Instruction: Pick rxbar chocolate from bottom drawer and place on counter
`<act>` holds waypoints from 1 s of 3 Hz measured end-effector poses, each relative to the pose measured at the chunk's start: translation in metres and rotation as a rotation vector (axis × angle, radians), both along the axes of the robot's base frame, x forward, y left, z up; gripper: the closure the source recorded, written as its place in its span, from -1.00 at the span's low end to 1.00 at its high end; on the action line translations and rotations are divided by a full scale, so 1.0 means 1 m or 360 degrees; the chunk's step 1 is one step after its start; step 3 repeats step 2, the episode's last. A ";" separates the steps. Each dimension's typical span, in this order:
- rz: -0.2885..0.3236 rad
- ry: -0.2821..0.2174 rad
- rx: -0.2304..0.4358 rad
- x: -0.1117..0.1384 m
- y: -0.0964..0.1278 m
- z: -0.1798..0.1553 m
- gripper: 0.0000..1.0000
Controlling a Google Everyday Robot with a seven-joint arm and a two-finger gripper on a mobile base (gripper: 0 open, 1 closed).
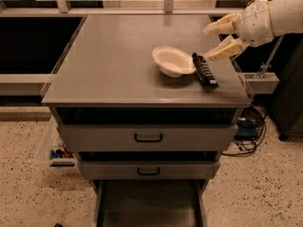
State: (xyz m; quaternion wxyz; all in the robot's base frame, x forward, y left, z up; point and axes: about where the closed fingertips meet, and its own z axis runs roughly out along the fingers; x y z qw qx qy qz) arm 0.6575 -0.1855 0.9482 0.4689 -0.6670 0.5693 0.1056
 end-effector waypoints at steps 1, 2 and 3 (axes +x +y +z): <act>0.0000 0.0000 0.0000 0.000 0.000 0.000 -1.00; 0.0000 0.0000 0.0000 0.000 0.000 0.000 -1.00; 0.0000 0.0000 0.0000 0.000 0.000 0.000 -1.00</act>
Offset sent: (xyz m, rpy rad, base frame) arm 0.0000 0.0000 0.0000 0.0000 0.0000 0.0000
